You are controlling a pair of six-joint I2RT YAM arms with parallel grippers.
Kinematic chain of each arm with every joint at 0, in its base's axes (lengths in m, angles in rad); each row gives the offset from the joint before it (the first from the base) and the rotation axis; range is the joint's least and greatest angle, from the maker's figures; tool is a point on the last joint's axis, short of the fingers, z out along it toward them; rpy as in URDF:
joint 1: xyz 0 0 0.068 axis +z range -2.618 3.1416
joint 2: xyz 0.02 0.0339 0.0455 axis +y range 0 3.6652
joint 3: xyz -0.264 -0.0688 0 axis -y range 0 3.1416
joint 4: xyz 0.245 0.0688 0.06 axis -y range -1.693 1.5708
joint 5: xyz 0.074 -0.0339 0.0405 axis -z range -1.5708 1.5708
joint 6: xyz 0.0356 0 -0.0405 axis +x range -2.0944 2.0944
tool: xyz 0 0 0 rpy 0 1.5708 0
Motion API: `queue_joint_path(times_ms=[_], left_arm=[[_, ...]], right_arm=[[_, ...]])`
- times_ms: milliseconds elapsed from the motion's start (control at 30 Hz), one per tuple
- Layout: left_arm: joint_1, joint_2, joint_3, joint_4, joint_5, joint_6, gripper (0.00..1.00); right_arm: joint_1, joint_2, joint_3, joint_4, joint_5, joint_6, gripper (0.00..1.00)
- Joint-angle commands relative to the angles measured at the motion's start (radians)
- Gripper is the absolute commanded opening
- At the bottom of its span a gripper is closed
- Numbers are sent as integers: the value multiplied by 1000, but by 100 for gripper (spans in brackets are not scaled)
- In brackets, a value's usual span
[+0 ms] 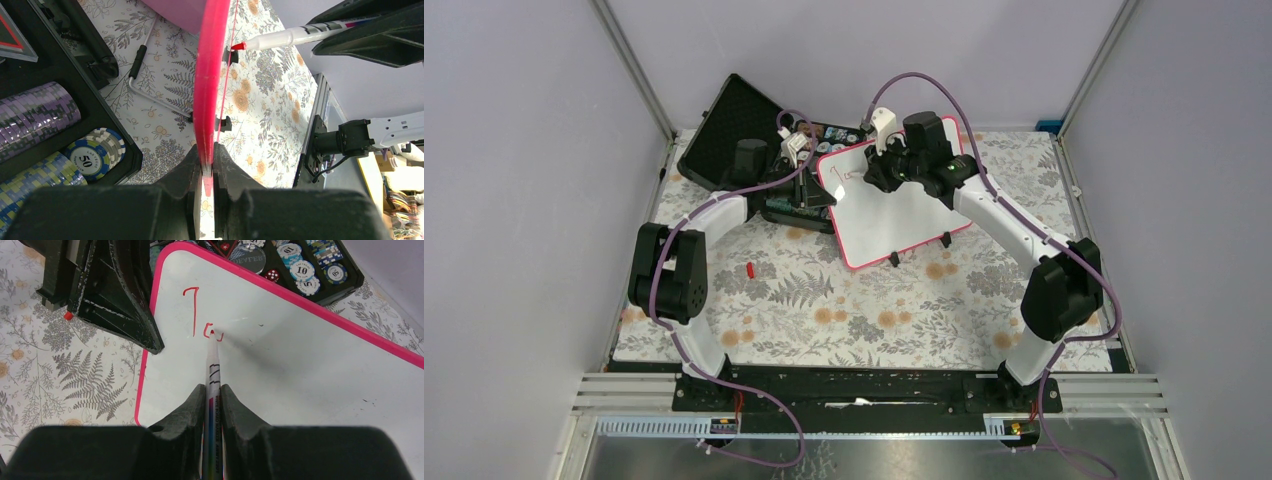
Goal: Write a sentence on the whiteboard
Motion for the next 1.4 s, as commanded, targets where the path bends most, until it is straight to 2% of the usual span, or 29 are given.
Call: queue_joint_path(times_ms=[0, 667, 1100, 1367], left_arm=[[-10, -1, 28, 7, -8, 32, 0], [-10, -3, 28, 6, -7, 28, 0], [-10, -1, 33, 7, -7, 24, 0], [-10, 0, 33, 7, -9, 22, 0]], right_arm=[[12, 3, 17, 7, -20, 1, 0], [13, 24, 50, 16, 57, 12, 0], [-17, -13, 3, 18, 51, 10, 0], [-33, -77, -21, 30, -7, 22, 0]])
